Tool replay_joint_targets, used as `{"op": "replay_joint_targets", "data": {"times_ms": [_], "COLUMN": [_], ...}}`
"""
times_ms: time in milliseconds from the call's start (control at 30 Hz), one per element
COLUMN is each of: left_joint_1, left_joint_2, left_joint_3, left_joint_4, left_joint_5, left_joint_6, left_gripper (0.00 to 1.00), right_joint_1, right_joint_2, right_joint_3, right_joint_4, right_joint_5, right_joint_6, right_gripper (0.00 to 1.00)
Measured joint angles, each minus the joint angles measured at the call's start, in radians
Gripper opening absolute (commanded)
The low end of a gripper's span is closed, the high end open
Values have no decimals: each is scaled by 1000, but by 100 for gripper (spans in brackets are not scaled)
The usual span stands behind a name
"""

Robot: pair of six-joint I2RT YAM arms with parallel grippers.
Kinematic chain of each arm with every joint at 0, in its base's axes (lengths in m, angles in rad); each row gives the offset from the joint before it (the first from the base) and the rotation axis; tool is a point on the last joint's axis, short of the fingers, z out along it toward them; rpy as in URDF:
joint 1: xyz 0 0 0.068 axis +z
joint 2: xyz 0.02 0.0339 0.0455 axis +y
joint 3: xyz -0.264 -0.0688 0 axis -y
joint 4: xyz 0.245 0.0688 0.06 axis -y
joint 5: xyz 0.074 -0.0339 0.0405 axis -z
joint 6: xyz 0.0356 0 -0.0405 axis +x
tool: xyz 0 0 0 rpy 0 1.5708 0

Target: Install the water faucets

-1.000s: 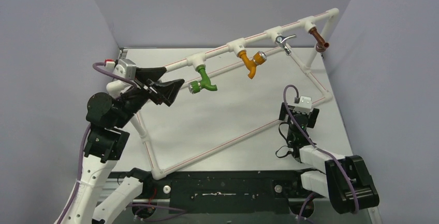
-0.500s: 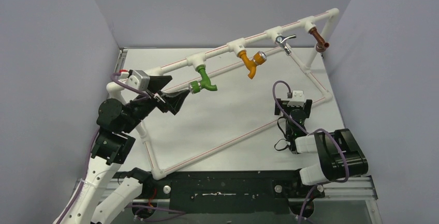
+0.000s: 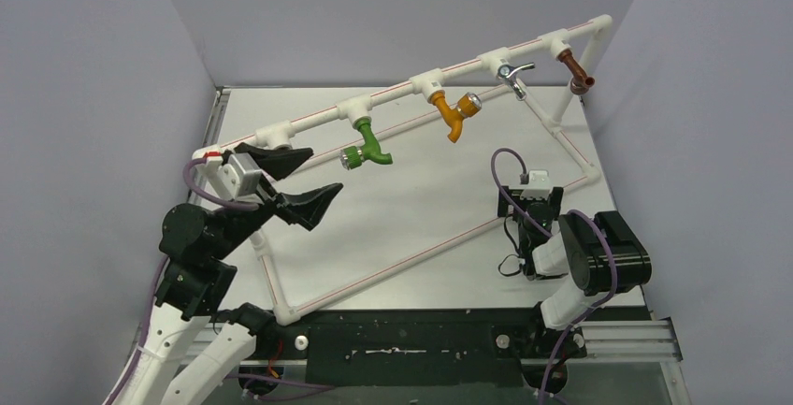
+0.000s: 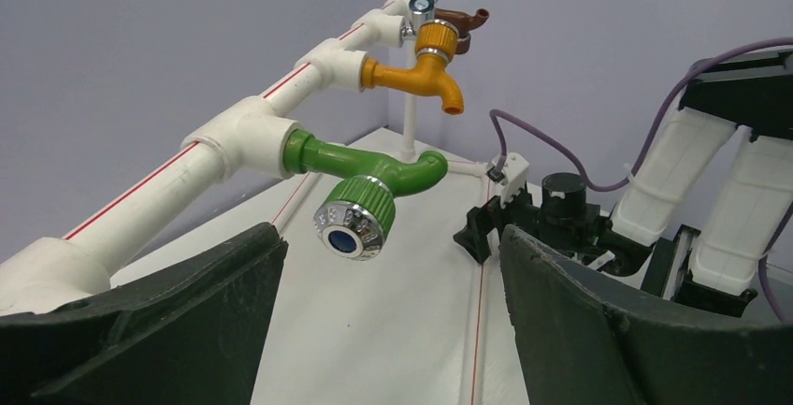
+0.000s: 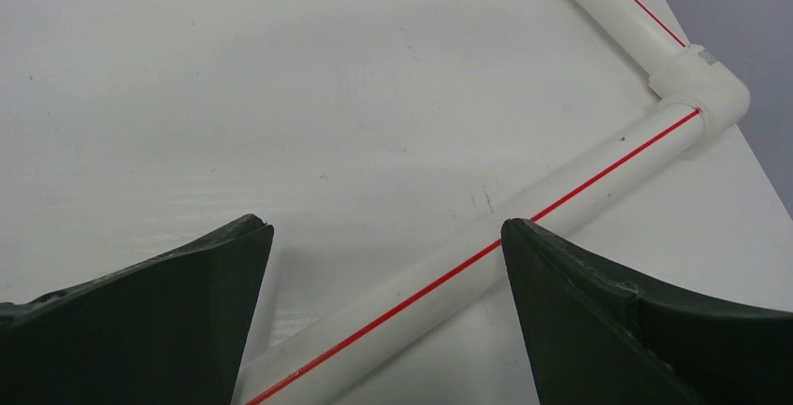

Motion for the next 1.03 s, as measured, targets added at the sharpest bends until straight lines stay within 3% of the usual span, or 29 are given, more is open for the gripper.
{"op": "replay_joint_targets", "data": {"times_ms": [533,1033], "left_joint_1": [-13,-13], "left_joint_2": [-74,6], "left_joint_3": [-25,463], "left_joint_4": [109,31], "left_joint_5": [72,77], "left_joint_6": [-28,-86], "left_gripper": [84,87], "right_joint_1": [-48,-49], "right_joint_2": [0,0], "right_joint_3": [63,65], "right_joint_4": [-59,-78], "right_joint_5": [-60,-78], "right_joint_6": [35,39], "right_gripper": [100,100]}}
